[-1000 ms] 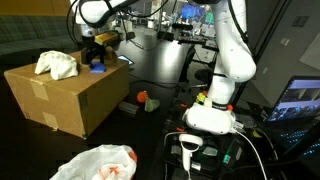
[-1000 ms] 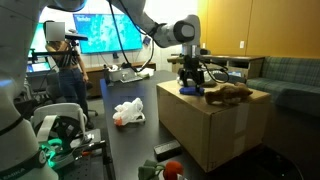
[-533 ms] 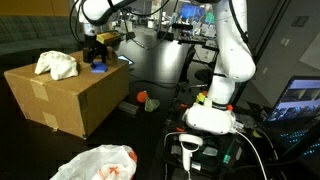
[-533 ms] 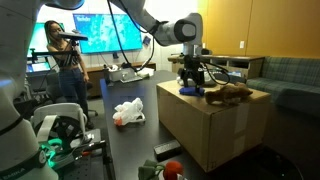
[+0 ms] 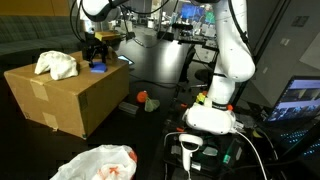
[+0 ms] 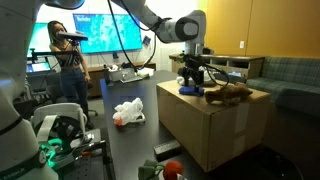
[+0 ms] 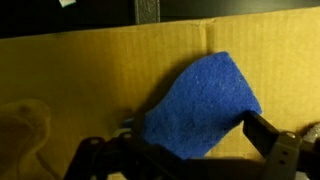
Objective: Pick up all the objects from the table and put them on the box, then pick up all the objects from the box and put them on the table
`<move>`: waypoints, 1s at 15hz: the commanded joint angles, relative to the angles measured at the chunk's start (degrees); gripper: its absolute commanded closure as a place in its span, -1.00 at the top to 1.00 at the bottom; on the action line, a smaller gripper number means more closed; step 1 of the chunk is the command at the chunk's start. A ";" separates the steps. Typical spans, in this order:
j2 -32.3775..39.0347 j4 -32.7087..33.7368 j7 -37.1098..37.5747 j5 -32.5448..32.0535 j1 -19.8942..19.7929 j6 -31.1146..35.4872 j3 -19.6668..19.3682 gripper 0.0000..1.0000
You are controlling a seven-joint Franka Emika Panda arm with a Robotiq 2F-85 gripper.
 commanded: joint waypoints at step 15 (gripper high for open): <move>5.44 9.85 27.77 1.66 7.16 -8.25 0.43 0.45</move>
